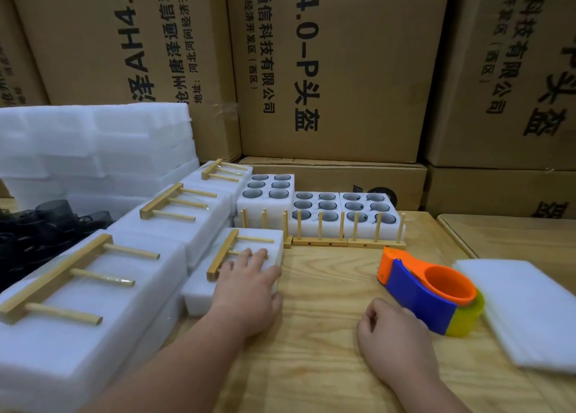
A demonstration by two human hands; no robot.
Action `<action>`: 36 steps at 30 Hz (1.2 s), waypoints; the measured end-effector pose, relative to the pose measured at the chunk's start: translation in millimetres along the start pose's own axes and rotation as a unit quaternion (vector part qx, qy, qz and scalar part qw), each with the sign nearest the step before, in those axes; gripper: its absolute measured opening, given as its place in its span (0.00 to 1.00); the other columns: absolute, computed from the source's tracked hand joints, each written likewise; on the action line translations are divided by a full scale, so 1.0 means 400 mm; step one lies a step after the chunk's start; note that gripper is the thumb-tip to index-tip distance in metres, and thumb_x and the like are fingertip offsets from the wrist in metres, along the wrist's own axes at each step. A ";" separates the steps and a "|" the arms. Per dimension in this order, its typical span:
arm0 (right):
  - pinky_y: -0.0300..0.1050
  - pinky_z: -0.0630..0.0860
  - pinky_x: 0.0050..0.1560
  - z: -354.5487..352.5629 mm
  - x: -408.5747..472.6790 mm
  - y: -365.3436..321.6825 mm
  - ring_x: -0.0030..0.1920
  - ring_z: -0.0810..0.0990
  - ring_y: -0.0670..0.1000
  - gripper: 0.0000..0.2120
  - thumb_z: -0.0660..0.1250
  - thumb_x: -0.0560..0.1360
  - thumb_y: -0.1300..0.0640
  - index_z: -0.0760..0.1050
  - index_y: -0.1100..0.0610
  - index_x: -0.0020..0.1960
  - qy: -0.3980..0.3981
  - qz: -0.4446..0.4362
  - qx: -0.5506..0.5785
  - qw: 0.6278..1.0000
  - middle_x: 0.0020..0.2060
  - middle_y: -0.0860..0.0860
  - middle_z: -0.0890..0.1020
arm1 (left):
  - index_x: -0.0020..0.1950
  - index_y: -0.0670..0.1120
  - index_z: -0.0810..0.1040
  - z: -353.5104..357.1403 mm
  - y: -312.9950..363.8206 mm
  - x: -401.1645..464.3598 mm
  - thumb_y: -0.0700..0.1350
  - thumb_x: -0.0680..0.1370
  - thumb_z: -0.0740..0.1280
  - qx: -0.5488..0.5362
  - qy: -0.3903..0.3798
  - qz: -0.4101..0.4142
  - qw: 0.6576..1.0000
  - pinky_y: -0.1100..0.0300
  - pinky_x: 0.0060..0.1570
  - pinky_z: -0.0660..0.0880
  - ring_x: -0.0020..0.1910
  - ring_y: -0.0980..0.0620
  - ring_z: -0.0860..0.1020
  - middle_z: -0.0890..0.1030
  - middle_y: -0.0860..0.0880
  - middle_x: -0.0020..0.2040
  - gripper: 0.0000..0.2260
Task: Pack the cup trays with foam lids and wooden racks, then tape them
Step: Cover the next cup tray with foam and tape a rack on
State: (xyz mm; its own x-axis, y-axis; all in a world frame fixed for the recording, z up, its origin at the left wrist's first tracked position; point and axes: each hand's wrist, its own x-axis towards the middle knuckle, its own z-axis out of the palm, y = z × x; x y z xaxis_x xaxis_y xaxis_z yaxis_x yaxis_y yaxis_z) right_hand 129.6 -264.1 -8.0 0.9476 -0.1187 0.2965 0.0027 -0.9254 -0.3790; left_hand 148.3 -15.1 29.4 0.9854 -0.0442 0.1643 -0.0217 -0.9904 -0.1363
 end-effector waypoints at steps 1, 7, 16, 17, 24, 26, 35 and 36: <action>0.44 0.72 0.41 0.002 0.001 0.002 0.39 0.72 0.43 0.10 0.60 0.76 0.44 0.70 0.45 0.38 0.001 -0.002 -0.001 1.000 0.32 0.43 0.74 | 0.74 0.58 0.66 -0.004 0.005 -0.003 0.61 0.80 0.56 0.001 0.005 0.001 1.000 0.42 0.75 0.55 0.81 0.42 0.53 0.55 0.48 0.83 0.23; 0.45 0.69 0.41 0.010 0.006 -0.001 0.40 0.71 0.45 0.09 0.59 0.76 0.44 0.69 0.45 0.39 -0.002 -0.017 -0.020 1.000 0.33 0.43 0.74 | 0.57 0.54 0.80 0.032 0.130 -0.116 0.54 0.73 0.65 -0.114 0.130 0.245 0.954 0.44 0.69 0.73 0.66 0.44 0.77 0.79 0.49 0.66 0.14; 0.51 0.73 0.49 0.011 0.011 0.004 0.47 0.77 0.50 0.08 0.57 0.77 0.44 0.70 0.47 0.43 -0.018 -0.042 -0.021 0.999 0.39 0.45 0.78 | 0.80 0.62 0.61 0.086 0.185 -0.089 0.63 0.78 0.55 -0.221 -0.035 0.089 0.971 0.55 0.80 0.47 0.82 0.55 0.51 0.56 0.57 0.83 0.29; 0.50 0.73 0.48 0.012 0.012 0.004 0.47 0.76 0.50 0.08 0.57 0.77 0.44 0.70 0.47 0.43 -0.017 -0.043 -0.023 0.999 0.39 0.45 0.78 | 0.80 0.62 0.60 0.088 0.187 -0.089 0.63 0.78 0.54 -0.219 -0.043 0.088 0.971 0.54 0.80 0.46 0.82 0.55 0.50 0.55 0.57 0.83 0.29; 0.49 0.74 0.46 0.024 0.024 0.001 0.42 0.75 0.48 0.09 0.57 0.77 0.44 0.69 0.46 0.42 -0.014 -0.057 -0.028 0.998 0.37 0.45 0.77 | 0.82 0.62 0.55 0.096 0.189 -0.059 0.64 0.80 0.53 -0.193 -0.051 0.090 0.976 0.54 0.79 0.39 0.83 0.52 0.44 0.48 0.53 0.84 0.30; 0.49 0.74 0.45 0.025 0.020 0.002 0.42 0.75 0.48 0.08 0.57 0.77 0.44 0.70 0.45 0.43 -0.015 -0.060 -0.032 0.998 0.36 0.45 0.77 | 0.82 0.61 0.55 0.097 0.192 -0.063 0.64 0.80 0.53 -0.191 -0.051 0.095 0.976 0.54 0.79 0.39 0.83 0.52 0.44 0.48 0.52 0.84 0.30; 0.49 0.75 0.41 0.050 0.067 -0.017 0.40 0.75 0.49 0.09 0.57 0.75 0.42 0.68 0.46 0.42 -0.031 -0.089 -0.040 0.995 0.34 0.46 0.79 | 0.84 0.55 0.52 0.096 0.198 -0.058 0.64 0.79 0.53 -0.189 -0.049 0.135 0.971 0.55 0.78 0.36 0.82 0.53 0.41 0.46 0.51 0.84 0.34; 0.49 0.75 0.40 0.057 0.080 -0.023 0.39 0.76 0.49 0.10 0.57 0.75 0.41 0.68 0.46 0.42 -0.034 -0.093 -0.043 0.994 0.34 0.46 0.79 | 0.84 0.55 0.51 0.097 0.198 -0.052 0.64 0.79 0.54 -0.190 -0.052 0.139 0.970 0.55 0.78 0.36 0.82 0.53 0.41 0.46 0.51 0.84 0.34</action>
State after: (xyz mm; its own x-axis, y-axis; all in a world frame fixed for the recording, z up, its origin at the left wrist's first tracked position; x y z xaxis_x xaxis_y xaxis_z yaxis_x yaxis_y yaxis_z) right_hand 167.1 -251.2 -14.9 0.9524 0.0794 0.2942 0.1558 -0.9566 -0.2463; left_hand 132.5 -87.6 -22.6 0.9436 -0.3237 0.0701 -0.3311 -0.9195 0.2117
